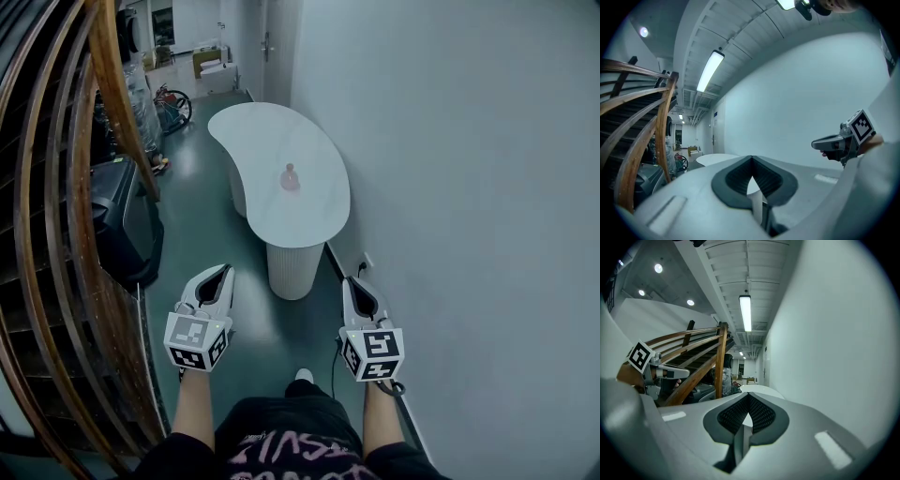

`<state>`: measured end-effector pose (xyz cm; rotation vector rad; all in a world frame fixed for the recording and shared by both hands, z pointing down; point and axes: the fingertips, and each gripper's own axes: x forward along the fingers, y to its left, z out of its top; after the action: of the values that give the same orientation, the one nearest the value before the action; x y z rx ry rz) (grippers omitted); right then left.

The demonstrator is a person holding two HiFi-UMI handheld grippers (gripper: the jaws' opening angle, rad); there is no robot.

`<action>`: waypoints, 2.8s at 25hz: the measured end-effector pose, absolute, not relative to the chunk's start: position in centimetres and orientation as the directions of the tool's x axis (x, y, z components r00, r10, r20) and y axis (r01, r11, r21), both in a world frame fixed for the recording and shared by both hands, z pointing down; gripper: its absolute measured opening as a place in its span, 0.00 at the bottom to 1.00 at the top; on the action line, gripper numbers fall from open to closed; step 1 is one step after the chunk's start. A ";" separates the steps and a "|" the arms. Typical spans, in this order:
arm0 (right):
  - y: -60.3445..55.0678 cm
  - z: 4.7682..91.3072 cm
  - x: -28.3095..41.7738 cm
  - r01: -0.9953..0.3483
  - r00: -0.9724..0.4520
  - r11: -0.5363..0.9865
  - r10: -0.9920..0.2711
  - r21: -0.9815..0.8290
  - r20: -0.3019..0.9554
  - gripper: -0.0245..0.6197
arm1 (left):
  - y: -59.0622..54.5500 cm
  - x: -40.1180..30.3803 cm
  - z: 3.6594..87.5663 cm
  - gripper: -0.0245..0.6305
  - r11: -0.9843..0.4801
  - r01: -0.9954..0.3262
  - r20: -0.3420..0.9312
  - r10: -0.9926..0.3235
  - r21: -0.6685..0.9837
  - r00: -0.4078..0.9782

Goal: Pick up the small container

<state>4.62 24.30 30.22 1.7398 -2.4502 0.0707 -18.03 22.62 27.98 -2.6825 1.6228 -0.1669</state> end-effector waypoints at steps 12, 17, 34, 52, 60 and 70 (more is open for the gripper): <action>24.4 30.0 4.7 -0.946 -0.316 0.323 -0.940 0.039 0.128 0.05 | 22.5 -18.0 28.1 0.04 -0.473 -0.880 0.086 -0.880 -0.053 0.468; 24.2 29.6 4.8 -0.947 -0.311 0.318 -0.943 0.038 0.118 0.05 | 22.4 -18.1 28.0 0.04 -0.475 -0.878 0.087 -0.878 -0.057 0.470; 22.0 30.0 4.9 -0.941 -0.334 0.338 -0.937 0.022 0.102 0.05 | 20.9 -17.4 28.0 0.04 -0.473 -0.876 0.089 -0.881 -0.092 0.465; 18.2 31.7 5.2 -0.935 -0.350 0.355 -0.928 0.020 0.126 0.05 | 17.6 -16.8 29.8 0.04 -0.458 -0.885 0.113 -0.887 -0.081 0.448; 15.8 32.2 5.9 -0.934 -0.351 0.357 -0.926 0.019 0.140 0.05 | 15.5 -16.0 30.6 0.04 -0.459 -0.886 0.124 -0.885 -0.068 0.449; 12.7 32.9 5.5 -0.932 -0.355 0.361 -0.922 0.014 0.157 0.05 | 12.4 -16.0 31.4 0.04 -0.455 -0.889 0.138 -0.885 -0.054 0.445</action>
<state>5.51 12.68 32.89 1.6979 -2.4752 0.1164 -15.96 12.44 31.40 -2.6921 1.6532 -0.2325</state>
